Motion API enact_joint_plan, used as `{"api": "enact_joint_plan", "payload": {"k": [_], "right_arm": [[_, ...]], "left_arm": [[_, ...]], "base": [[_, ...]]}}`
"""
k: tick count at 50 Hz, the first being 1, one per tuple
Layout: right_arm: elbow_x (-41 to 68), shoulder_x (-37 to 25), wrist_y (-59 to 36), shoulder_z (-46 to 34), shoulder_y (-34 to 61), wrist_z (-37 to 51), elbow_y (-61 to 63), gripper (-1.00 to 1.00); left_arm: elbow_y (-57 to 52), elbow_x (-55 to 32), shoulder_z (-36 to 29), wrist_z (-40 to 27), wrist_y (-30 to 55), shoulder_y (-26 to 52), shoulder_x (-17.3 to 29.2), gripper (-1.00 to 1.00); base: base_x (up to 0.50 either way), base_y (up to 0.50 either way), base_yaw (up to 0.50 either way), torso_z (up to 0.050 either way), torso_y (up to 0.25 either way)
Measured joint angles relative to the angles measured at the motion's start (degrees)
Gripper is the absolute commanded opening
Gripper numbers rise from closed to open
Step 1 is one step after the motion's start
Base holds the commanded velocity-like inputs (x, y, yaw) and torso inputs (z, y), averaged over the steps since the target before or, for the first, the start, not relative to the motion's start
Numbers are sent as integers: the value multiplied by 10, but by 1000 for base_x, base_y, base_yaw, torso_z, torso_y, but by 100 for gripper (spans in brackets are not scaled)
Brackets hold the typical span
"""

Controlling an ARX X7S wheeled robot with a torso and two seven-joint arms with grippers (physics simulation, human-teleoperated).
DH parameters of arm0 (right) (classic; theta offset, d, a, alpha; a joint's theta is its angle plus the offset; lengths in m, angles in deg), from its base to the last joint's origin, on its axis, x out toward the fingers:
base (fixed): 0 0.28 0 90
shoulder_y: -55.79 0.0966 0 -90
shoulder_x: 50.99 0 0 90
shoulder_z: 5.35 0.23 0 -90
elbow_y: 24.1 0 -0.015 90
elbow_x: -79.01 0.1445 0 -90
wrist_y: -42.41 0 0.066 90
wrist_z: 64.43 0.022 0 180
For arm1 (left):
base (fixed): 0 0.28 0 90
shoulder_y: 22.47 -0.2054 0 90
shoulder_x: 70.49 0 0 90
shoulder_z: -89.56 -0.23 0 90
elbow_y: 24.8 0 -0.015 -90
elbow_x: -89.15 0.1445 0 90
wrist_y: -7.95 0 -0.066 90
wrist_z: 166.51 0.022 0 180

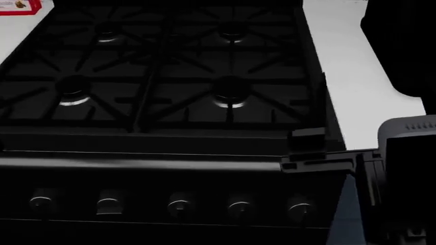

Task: Pick the hot dog from the counter and place it in the microwave.

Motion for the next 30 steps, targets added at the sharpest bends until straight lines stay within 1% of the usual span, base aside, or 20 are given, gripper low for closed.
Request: {"api": "enact_joint_plan", "payload": {"k": [30], "right_arm": [[-3, -6, 16, -24, -6, 2, -2, 100]], "left_arm": [[0, 1, -3, 1, -15, -15, 12, 100]], "base": [[0, 500, 0, 0, 0]]}}
